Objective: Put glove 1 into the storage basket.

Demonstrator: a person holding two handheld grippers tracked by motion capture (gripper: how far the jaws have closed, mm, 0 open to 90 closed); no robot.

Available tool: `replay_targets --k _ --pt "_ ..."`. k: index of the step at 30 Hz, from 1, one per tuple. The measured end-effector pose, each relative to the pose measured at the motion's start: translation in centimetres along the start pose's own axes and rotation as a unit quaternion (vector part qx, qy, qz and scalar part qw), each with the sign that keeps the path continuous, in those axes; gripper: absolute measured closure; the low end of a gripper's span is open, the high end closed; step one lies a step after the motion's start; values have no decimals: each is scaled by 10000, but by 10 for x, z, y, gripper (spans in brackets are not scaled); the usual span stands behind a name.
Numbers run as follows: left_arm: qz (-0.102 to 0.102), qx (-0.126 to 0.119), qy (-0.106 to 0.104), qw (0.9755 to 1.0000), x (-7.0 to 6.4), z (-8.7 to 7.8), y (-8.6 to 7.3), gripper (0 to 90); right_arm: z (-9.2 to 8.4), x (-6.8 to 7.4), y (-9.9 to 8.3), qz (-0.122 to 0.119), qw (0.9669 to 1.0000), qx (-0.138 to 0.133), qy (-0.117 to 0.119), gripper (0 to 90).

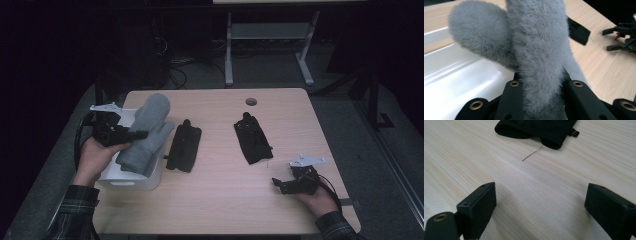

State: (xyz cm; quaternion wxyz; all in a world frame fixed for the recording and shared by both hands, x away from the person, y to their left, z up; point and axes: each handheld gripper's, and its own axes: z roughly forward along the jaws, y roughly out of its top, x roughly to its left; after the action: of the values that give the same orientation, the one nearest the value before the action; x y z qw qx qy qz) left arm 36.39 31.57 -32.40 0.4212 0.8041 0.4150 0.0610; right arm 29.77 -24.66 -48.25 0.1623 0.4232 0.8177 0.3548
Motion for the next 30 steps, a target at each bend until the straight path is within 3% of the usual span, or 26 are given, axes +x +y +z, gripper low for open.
replay_targets --k 4,7,12,17,25,27,30 --pt "-120 182 144 9997 17 0 -11 746 0 0 0 5 10000 1 -13 101" --pt "-298 254 68 9992 29 4 -20 746 0 0 0 10 10000 0 -23 101" --pt "-400 449 17 9982 40 16 -29 745 0 -1 0 -15 10000 -20 -41 101" --pt "-486 588 104 9970 49 28 -34 737 1 -1 0 -11 10000 -24 -47 101" --pt "-676 976 392 9921 64 48 -41 712 1 -1 0 -13 10000 -24 -46 101" --pt "-647 1196 530 9893 68 54 -44 688 1 -1 0 -13 10000 -24 -48 101" --pt "-621 1231 643 9884 72 57 -46 595 1 -1 0 -14 10000 -23 -47 101"
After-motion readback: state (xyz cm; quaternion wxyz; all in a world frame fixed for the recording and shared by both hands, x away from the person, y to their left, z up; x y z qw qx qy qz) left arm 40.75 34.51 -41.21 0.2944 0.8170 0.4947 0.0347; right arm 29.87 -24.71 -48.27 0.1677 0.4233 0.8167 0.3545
